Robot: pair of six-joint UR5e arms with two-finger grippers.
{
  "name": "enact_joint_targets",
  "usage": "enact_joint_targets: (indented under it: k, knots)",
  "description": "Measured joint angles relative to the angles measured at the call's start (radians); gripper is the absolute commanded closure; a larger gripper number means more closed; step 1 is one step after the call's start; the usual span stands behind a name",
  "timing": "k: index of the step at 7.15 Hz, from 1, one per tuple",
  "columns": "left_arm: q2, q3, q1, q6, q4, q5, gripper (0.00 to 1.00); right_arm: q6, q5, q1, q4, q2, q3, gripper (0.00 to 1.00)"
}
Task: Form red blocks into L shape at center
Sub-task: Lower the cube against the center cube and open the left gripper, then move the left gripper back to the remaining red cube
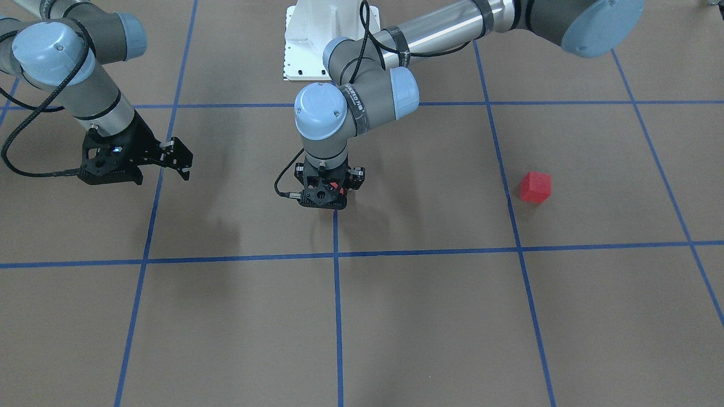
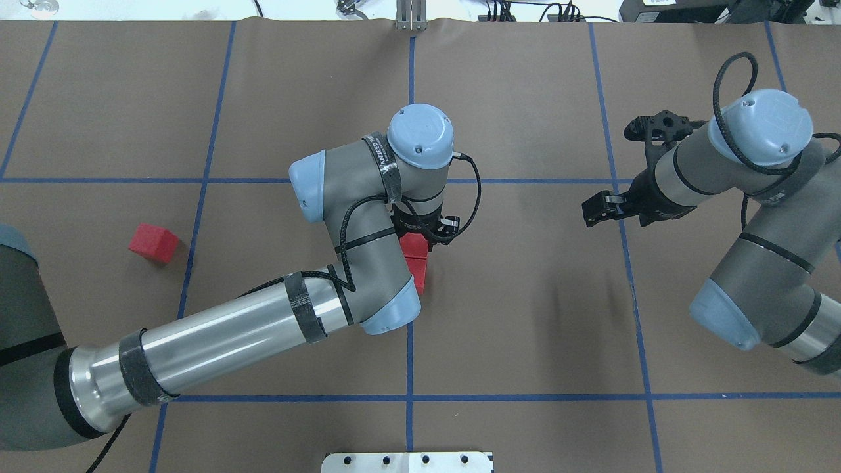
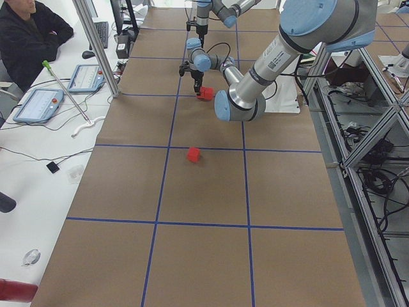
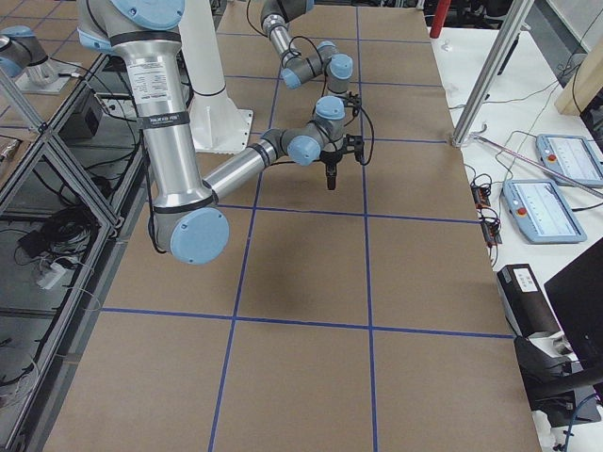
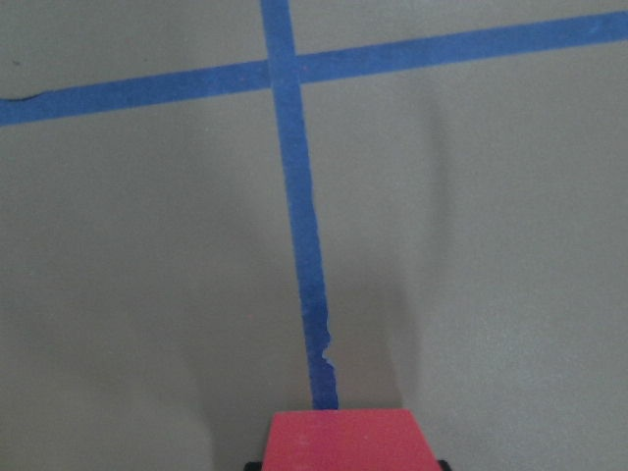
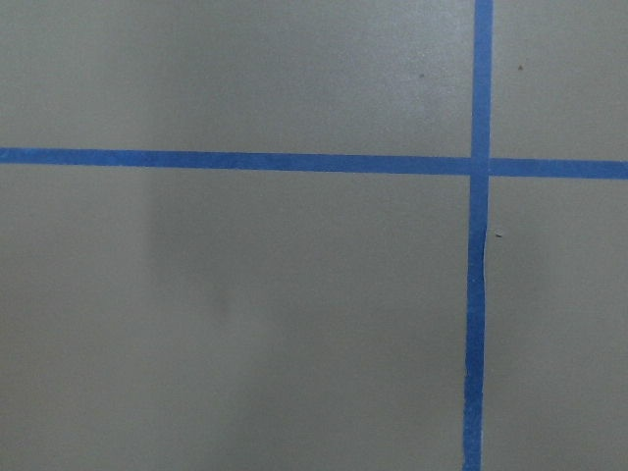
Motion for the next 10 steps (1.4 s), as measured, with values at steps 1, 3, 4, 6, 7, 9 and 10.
enact_joint_targets:
  k: [1,3,4,6,7,9,10]
  knots:
    - [0.001,0.000,0.000,0.000,0.000,0.000,0.98,0.000,0.000,0.000,0.000,0.001,0.000,0.01]
    - [0.014,-0.010,0.003,0.001,-0.002,0.000,0.47,0.000,0.000,-0.001,0.000,0.002,0.000,0.01]
    - [0.021,-0.017,0.004,0.001,-0.002,-0.001,0.25,0.000,0.000,-0.001,0.000,0.003,-0.001,0.01]
    - [0.026,-0.020,0.009,0.001,-0.003,-0.001,0.00,0.000,0.000,-0.001,0.000,0.005,-0.001,0.01]
    - [0.024,-0.023,0.008,0.000,-0.003,-0.001,0.00,0.000,0.000,-0.001,0.000,0.005,-0.002,0.01]
    - [0.022,-0.041,0.008,-0.031,-0.006,-0.003,0.00,0.000,0.000,-0.001,0.000,0.006,-0.002,0.01]
    - [0.024,-0.072,0.001,-0.041,-0.003,-0.012,0.00,0.000,0.000,-0.001,0.000,0.006,-0.002,0.01]
